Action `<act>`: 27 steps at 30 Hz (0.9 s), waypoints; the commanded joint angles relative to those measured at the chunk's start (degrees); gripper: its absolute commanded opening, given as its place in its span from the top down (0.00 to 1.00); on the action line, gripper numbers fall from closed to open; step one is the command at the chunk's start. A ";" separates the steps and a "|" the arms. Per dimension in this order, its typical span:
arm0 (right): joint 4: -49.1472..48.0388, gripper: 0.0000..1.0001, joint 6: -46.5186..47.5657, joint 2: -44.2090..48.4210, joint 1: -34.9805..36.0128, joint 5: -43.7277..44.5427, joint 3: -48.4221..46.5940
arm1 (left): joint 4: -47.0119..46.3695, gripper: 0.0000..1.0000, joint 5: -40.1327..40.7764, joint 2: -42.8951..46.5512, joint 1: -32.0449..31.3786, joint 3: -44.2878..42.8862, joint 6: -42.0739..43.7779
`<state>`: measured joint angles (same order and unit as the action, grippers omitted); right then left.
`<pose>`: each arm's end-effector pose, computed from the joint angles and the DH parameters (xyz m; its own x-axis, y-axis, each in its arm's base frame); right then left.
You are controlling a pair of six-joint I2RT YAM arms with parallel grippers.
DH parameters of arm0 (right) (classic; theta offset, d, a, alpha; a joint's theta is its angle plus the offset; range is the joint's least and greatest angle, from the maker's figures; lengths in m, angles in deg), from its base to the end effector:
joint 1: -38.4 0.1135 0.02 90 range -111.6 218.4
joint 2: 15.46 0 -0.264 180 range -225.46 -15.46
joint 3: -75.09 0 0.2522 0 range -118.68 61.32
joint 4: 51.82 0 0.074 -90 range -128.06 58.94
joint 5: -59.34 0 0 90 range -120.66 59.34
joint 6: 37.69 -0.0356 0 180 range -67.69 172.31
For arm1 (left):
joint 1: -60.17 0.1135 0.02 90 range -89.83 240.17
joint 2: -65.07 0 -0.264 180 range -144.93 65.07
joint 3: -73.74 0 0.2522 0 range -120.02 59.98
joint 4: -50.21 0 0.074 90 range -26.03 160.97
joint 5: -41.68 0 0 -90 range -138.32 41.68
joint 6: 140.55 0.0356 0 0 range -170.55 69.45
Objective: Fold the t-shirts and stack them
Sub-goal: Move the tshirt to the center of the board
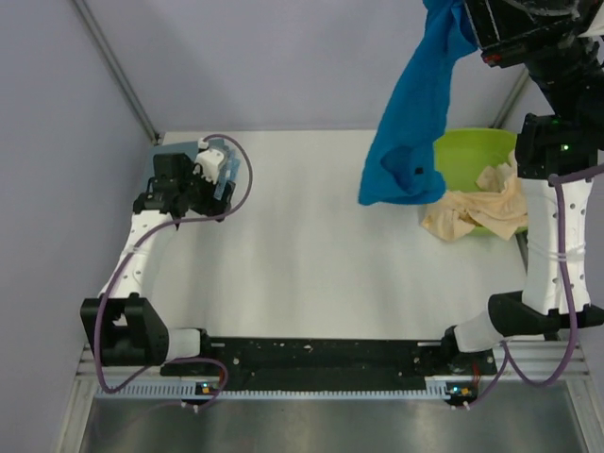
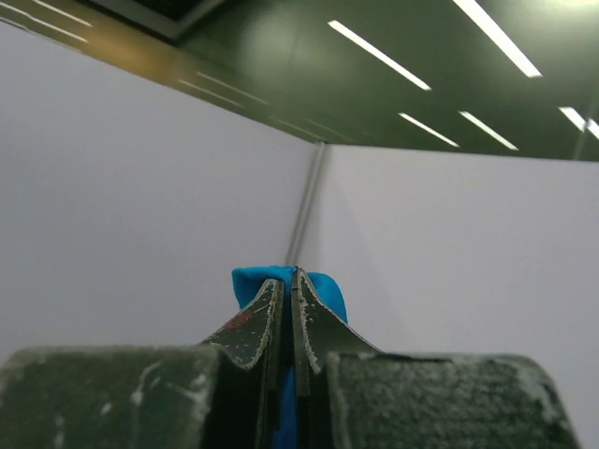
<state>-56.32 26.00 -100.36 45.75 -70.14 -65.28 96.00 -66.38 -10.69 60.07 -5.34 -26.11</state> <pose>0.1858 0.0468 0.6721 0.5861 0.4205 -0.6926 -0.7520 0.6006 -0.2716 0.2864 -0.0115 0.3112 -0.5194 0.3943 -0.7581 0.4891 0.8647 0.1146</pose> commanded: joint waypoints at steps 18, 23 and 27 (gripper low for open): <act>26.68 0.55 1.99 -42.58 1.35 9.37 -7.09 | -8.65 0.01 19.04 0.44 5.90 -0.16 -2.21; 51.40 0.01 16.19 -43.63 2.31 32.43 -8.37 | -7.78 0.01 12.10 0.71 5.46 0.63 -0.89; 50.96 0.01 17.69 -27.90 4.15 45.52 16.49 | -4.36 0.01 8.14 -0.87 1.78 -0.42 1.38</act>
<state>-11.40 35.62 -149.43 47.26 -41.79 -61.57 90.32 -52.68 -10.45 65.17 -5.05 -27.31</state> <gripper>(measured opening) 0.984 0.987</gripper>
